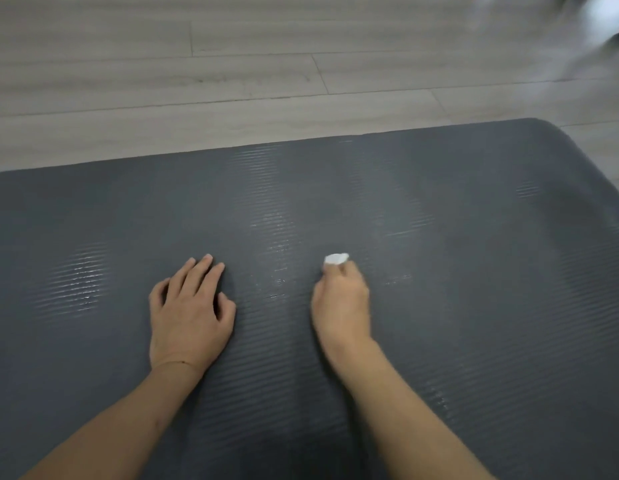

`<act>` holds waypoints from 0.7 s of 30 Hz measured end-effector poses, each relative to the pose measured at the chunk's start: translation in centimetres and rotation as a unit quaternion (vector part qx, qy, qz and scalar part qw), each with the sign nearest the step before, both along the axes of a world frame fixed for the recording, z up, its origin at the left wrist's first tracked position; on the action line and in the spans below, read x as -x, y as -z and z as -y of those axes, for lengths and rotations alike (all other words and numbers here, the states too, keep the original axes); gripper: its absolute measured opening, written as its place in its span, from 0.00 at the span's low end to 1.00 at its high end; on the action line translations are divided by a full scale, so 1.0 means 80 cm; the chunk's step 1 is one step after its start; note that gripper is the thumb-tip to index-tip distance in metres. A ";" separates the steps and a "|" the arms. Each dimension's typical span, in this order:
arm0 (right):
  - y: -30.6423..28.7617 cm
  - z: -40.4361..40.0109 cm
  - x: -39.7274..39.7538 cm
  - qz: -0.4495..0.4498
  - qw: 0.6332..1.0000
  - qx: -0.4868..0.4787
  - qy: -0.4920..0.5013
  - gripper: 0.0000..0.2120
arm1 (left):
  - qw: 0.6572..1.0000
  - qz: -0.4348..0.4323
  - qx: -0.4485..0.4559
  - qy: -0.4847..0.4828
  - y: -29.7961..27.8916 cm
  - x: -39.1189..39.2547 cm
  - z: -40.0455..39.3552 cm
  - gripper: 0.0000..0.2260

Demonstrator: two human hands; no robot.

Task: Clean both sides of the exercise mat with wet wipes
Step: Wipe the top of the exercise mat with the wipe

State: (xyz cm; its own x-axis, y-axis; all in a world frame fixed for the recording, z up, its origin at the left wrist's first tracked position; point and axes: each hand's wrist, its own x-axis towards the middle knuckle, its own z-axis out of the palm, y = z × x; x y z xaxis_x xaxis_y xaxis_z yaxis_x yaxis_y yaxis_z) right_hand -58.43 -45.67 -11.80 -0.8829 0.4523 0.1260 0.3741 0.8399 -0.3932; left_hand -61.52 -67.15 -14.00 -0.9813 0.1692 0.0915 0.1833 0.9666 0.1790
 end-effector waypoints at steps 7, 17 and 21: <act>-0.002 -0.051 -0.017 0.008 0.990 -0.041 -0.138 0.06 | 1.000 -0.014 -0.004 0.009 0.002 0.000 0.001 0.25; 0.020 0.069 -0.018 -0.037 0.997 0.006 -0.063 0.12 | 1.000 -0.016 -0.002 0.007 0.001 0.001 0.003 0.25; 0.005 0.014 -0.030 -0.019 0.979 -0.017 -0.201 0.10 | 1.000 -0.020 0.001 0.008 0.002 -0.001 0.003 0.25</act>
State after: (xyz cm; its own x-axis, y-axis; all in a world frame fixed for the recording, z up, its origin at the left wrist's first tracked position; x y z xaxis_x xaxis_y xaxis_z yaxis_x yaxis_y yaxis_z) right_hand -56.06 -46.80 -12.18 -0.9831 0.0638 0.1719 -0.0044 0.9290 -0.3702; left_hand -61.45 -67.37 -14.14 -0.9740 0.1848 0.1311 0.2057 0.9638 0.1699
